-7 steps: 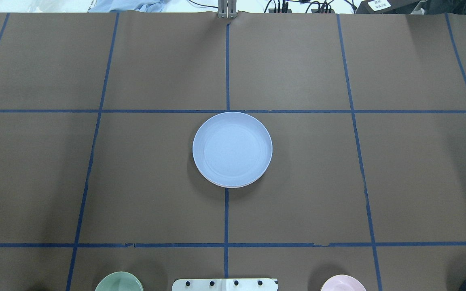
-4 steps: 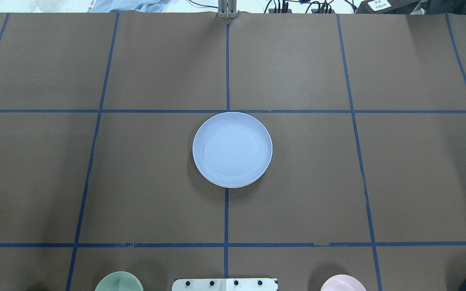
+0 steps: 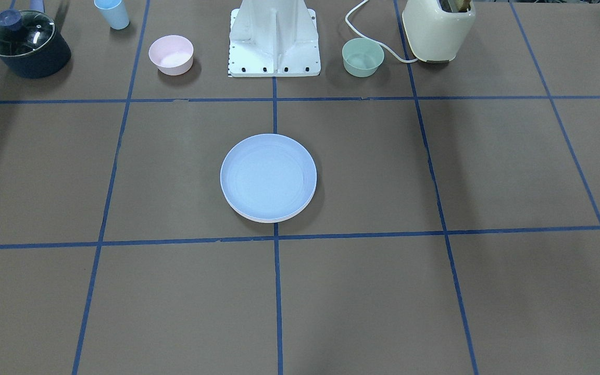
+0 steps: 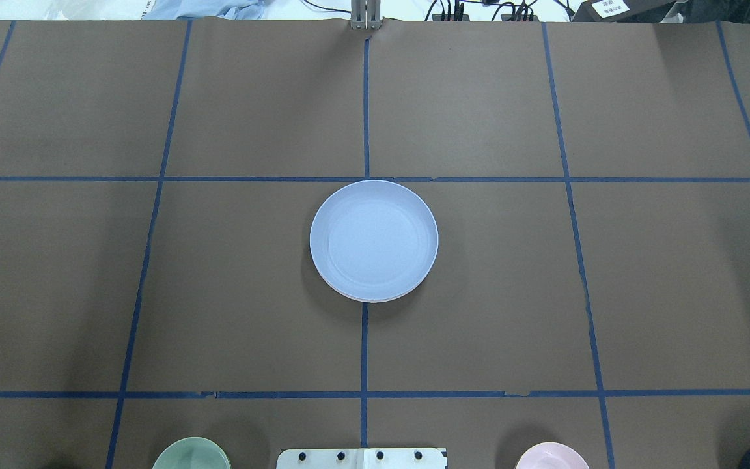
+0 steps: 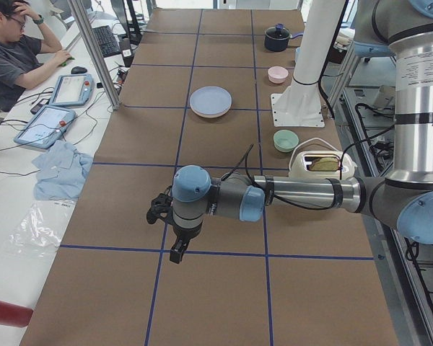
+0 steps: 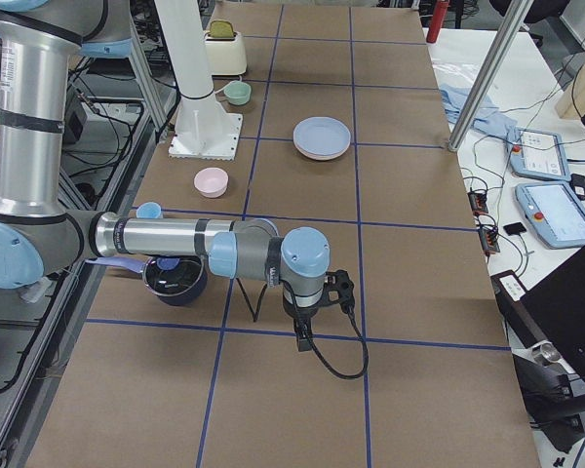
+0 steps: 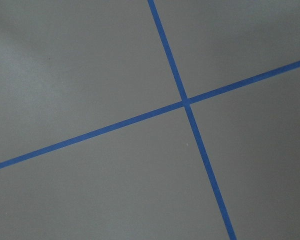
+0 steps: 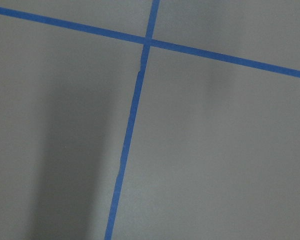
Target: Stack three plates with pink and blue
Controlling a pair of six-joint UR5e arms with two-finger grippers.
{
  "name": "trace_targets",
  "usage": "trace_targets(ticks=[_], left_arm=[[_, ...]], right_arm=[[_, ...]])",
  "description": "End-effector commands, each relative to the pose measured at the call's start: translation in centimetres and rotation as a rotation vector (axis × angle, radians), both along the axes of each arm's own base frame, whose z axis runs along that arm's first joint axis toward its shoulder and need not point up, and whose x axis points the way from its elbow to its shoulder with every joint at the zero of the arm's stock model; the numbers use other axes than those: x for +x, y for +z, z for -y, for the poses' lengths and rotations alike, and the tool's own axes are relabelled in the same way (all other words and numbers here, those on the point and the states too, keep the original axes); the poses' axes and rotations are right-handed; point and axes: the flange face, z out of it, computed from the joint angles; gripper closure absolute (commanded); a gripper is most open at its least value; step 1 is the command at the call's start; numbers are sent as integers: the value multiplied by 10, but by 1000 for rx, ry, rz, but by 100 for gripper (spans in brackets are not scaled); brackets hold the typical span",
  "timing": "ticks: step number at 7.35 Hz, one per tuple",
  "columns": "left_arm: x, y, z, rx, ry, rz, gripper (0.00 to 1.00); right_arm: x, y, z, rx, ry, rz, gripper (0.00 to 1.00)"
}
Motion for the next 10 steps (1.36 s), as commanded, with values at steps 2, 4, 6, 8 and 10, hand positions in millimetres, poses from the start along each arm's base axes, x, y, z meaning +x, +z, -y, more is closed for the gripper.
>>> trace_targets(ticks=[2,4,6,8,10], left_arm=[[2,17,-15,-108,-80,-19,0],[3,19,-16,-151,-123,-28,0],[5,18,-17,-190,-131,-62,0],[6,15,-17,-171,-117,-75,0],[6,13,-16,-130,-116,-74,0]], right_arm=[[0,0,0,1,0,0,0],[0,-1,0,2,0,0,0],[0,-1,0,3,-2,0,0],[-1,0,0,2,-3,0,0],[0,-1,0,3,-2,0,0]])
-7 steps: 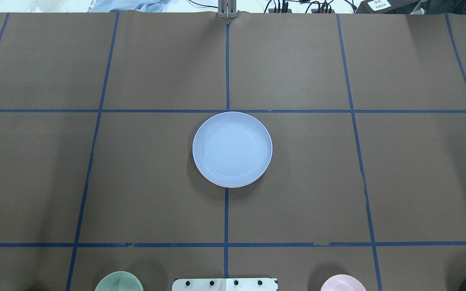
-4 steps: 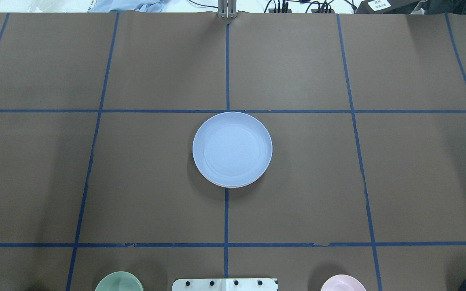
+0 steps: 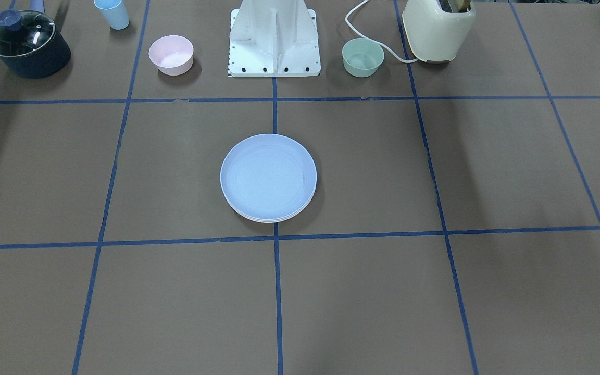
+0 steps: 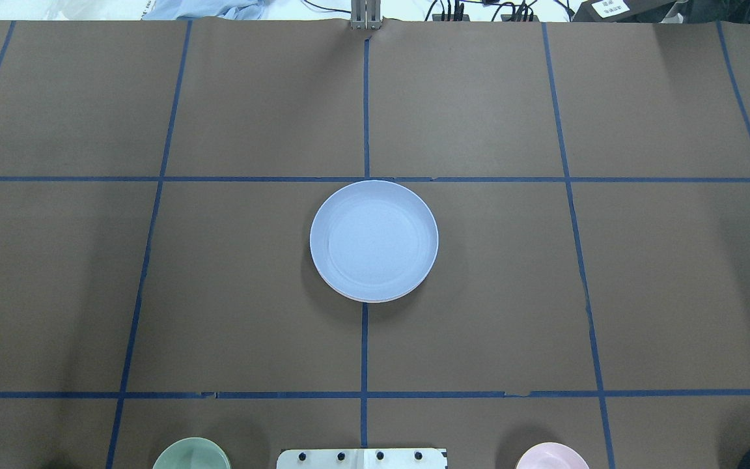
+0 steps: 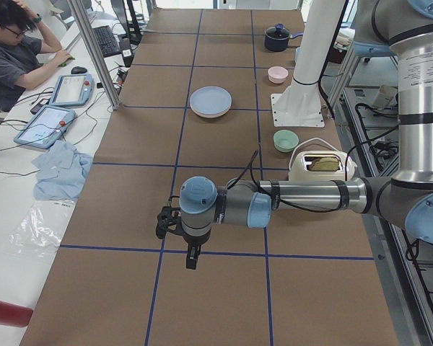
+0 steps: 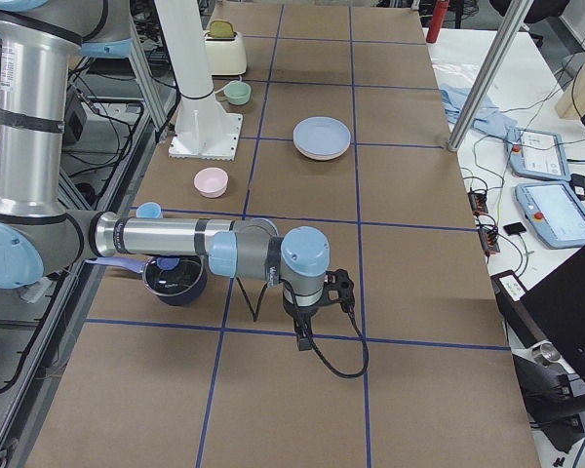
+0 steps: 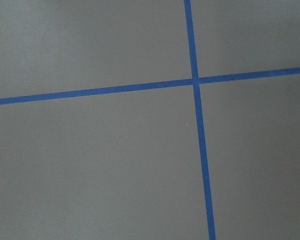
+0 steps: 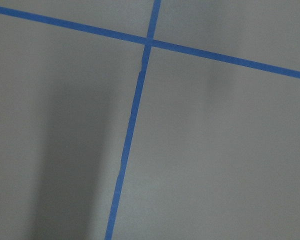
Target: Stack three plates with pink and blue
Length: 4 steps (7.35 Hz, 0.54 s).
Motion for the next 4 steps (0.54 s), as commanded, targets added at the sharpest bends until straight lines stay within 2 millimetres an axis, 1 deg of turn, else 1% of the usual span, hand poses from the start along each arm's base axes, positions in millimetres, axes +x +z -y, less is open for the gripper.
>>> trace_targets(ticks=[1,4], left_arm=[[0,-1,1,28,1,1,0],[0,-1,1,28,1,1,0]], right_arm=[[0,0,0,0,0,0,0],[0,-2,1,5,-1,4,0]])
